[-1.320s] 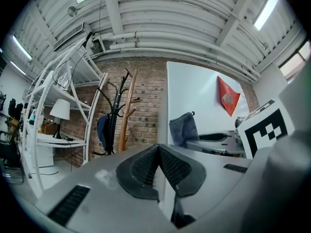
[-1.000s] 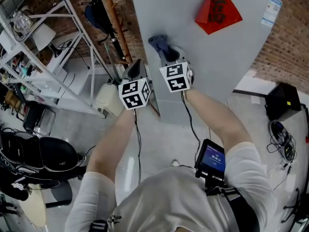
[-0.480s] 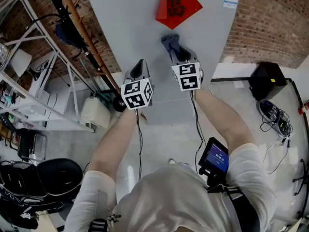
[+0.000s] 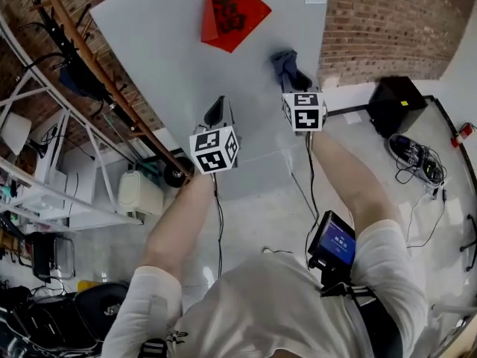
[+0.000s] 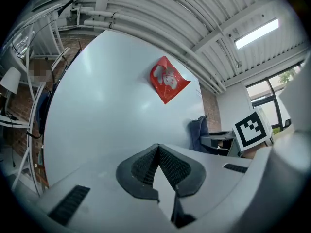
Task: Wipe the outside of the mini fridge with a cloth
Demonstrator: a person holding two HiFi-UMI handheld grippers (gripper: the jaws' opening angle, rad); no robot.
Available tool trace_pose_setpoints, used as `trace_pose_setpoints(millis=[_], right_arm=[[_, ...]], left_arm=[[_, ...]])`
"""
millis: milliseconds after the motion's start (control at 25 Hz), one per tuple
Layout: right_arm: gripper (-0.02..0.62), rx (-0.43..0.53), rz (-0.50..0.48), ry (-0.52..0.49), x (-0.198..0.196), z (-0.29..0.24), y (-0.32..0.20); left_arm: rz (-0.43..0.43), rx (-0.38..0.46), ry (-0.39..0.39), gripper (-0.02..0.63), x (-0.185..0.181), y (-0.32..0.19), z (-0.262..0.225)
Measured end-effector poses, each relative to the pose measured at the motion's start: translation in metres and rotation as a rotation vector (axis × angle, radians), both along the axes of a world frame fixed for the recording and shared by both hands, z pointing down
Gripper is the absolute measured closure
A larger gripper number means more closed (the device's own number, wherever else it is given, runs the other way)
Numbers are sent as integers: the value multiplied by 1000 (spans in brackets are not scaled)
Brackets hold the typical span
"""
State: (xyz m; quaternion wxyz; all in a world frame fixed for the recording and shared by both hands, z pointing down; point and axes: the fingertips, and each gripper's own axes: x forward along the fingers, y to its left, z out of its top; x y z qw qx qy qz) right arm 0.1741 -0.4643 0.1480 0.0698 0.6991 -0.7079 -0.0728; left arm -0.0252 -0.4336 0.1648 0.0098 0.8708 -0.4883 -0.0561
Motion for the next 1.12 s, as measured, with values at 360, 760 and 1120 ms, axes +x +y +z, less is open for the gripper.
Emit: trace_pose_setpoints(millis=[360,760,1120], right_arm=[[509,-12,76,-21,52,5,-5],[509,6,55,23,50,2,-6],[509,1,-62,75,-42,19,13]], left_arm=[[31,-12,-11,603,20,-4,10],[0,-3,-1,603,13,-8,10],[-67,-33,1,603,-52,8,29]])
